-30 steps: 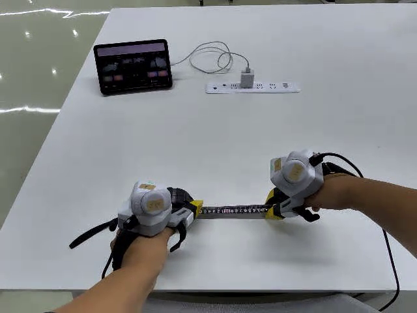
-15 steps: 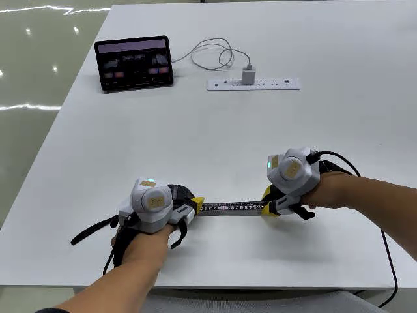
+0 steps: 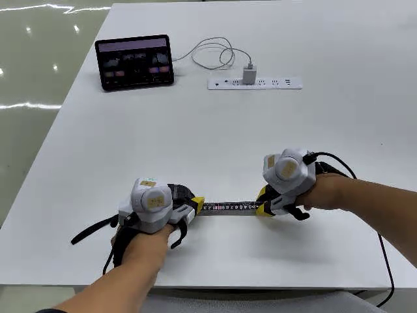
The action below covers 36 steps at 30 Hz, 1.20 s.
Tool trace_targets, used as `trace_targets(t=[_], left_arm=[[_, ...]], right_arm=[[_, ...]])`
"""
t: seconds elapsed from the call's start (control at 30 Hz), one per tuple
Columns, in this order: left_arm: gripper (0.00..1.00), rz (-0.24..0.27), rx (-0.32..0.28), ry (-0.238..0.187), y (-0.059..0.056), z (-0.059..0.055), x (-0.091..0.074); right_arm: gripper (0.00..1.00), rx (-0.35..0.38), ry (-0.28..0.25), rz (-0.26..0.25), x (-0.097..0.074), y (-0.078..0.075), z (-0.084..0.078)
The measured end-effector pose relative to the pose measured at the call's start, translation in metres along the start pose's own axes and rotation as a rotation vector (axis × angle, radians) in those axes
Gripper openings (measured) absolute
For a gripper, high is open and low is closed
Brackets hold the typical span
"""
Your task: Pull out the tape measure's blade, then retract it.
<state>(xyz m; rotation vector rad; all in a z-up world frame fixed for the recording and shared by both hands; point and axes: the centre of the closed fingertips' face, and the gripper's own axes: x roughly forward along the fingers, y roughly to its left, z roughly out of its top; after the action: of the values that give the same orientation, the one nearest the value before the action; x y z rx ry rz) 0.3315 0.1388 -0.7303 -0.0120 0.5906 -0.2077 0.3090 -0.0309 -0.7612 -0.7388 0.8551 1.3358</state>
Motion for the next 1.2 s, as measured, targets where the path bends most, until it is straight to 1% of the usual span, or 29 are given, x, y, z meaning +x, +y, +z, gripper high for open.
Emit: trace_targets(t=[0.33, 0.5, 0.57, 0.63, 0.73, 0.97, 1.2], left_arm=[[0.66, -0.004, -0.011, 0.001, 0.001, 0.0, 0.0], [0.66, -0.008, -0.013, 0.005, 0.001, 0.0, 0.0], [0.65, -0.012, -0.03, 0.006, 0.003, 0.001, 0.0], [0.65, -0.013, -0.034, 0.004, 0.003, 0.001, 0.0], [0.65, -0.012, -0.041, 0.0, 0.002, 0.002, 0.0], [0.65, -0.02, -0.038, 0.001, 0.002, 0.001, -0.001], [0.65, -0.021, -0.042, -0.001, 0.002, 0.001, -0.001]], right_arm=[[0.12, 0.005, -0.011, 0.003, 0.004, 0.0, 0.007], [0.12, 0.005, -0.008, 0.002, 0.005, -0.001, 0.01], [0.12, 0.013, -0.01, 0.002, 0.005, -0.001, 0.011], [0.12, 0.019, -0.012, 0.003, 0.007, -0.001, 0.013], [0.12, 0.007, -0.01, 0.001, 0.008, 0.0, 0.016], [0.12, 0.003, -0.026, 0.009, 0.014, 0.002, 0.025], [0.12, 0.003, -0.037, 0.014, 0.016, 0.004, 0.03]])
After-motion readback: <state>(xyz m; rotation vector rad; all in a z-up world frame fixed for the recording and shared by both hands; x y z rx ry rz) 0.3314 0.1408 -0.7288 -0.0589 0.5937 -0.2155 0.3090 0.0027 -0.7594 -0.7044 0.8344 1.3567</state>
